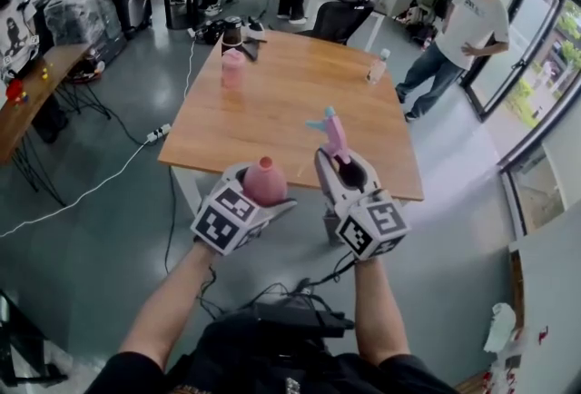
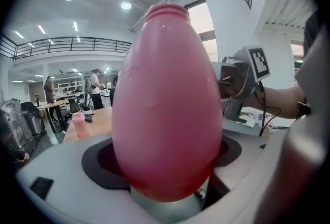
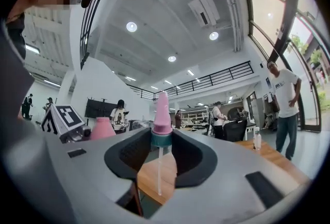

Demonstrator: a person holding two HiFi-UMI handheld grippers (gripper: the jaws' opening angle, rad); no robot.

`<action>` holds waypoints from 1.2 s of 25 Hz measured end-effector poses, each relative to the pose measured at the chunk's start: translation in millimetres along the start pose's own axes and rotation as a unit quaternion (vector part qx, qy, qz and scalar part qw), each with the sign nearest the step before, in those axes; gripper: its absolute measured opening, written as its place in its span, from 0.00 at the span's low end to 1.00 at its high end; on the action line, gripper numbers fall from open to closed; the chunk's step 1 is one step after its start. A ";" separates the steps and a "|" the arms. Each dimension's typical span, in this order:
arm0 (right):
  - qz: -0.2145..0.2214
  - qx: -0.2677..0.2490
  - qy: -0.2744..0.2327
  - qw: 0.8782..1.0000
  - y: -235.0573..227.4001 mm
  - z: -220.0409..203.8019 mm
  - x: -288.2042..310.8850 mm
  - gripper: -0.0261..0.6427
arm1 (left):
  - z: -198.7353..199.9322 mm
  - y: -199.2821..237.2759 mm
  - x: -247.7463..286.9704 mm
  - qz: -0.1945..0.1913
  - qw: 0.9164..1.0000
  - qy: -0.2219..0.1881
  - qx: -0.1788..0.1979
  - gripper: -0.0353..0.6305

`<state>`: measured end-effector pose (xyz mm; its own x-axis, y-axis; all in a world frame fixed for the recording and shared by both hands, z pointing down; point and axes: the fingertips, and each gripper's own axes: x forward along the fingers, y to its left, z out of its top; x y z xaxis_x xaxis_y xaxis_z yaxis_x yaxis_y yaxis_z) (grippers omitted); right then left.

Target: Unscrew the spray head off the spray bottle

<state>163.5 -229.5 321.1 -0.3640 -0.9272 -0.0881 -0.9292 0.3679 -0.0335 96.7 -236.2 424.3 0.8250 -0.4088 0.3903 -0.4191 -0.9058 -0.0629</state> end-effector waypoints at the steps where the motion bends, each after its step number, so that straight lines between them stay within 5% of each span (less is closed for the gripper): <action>1: -0.009 -0.002 0.008 1.000 -2.5 -3.7 2.2 0.25 | 2.6 2.4 -0.8 0.001 1.000 -0.003 0.002 0.69; 30: -0.034 -0.016 0.032 0.999 -9.0 -21.4 11.9 0.24 | 13.9 13.2 4.4 -0.002 1.000 -0.013 0.009 0.69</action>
<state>166.2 -245.3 341.7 -0.3028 -0.9528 -0.0227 -0.9530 0.3030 -0.0055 100.0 -251.6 412.4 0.8356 -0.4085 0.3672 -0.4101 -0.9087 -0.0777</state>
